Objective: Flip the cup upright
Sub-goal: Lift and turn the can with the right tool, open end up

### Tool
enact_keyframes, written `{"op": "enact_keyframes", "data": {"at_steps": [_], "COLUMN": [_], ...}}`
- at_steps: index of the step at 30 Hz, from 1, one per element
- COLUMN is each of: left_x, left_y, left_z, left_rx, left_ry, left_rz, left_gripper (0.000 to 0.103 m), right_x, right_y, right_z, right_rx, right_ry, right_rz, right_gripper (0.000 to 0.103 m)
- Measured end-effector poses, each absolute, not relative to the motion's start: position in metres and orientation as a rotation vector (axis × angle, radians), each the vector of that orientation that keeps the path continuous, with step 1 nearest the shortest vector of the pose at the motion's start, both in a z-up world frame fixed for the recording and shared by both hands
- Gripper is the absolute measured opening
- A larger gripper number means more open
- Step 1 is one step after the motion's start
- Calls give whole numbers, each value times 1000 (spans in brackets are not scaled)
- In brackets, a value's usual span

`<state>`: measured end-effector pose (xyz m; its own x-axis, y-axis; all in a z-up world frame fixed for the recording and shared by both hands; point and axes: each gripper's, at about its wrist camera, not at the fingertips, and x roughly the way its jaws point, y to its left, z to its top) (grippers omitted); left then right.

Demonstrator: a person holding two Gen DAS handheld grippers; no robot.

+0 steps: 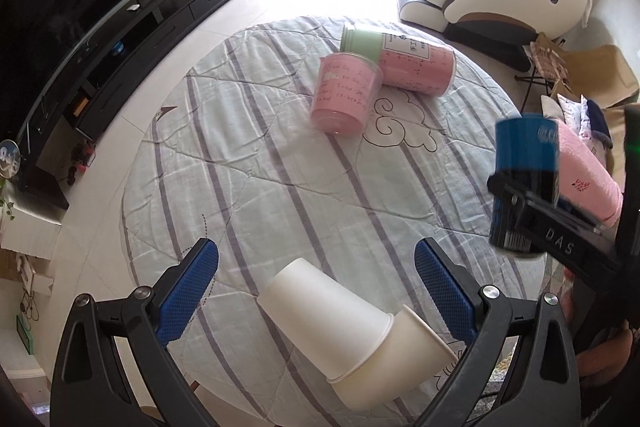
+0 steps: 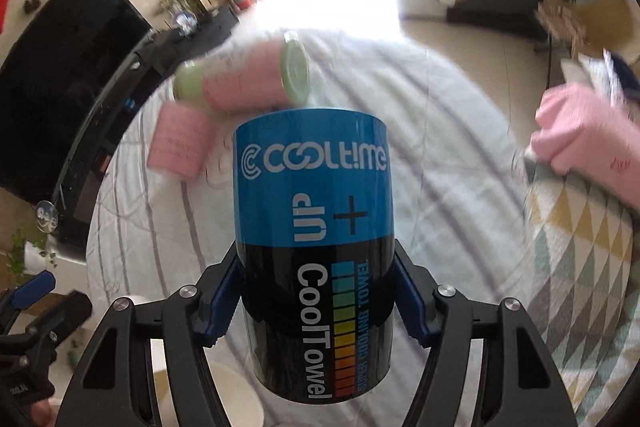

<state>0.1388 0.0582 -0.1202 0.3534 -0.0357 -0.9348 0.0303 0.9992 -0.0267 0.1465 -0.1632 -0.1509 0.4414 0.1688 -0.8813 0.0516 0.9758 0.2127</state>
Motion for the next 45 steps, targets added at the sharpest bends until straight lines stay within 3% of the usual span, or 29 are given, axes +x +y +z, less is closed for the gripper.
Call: {"op": "enact_keyframes", "data": {"at_steps": [8, 17, 45], "left_x": [135, 122, 92], "left_y": [48, 54, 32], "left_z": [-132, -138, -129], "left_rx": [9, -13, -18], "left_ry": [1204, 1202, 1192], "left_rz": [-31, 1, -66], "left_gripper": [100, 100, 100], "right_x": [160, 137, 65], "right_y": [-150, -152, -156], "right_z": [-164, -193, -187], "right_rx": [152, 137, 106], "right_ry": [944, 971, 975], "right_rz": [111, 117, 137], "right_gripper": [68, 68, 68]}}
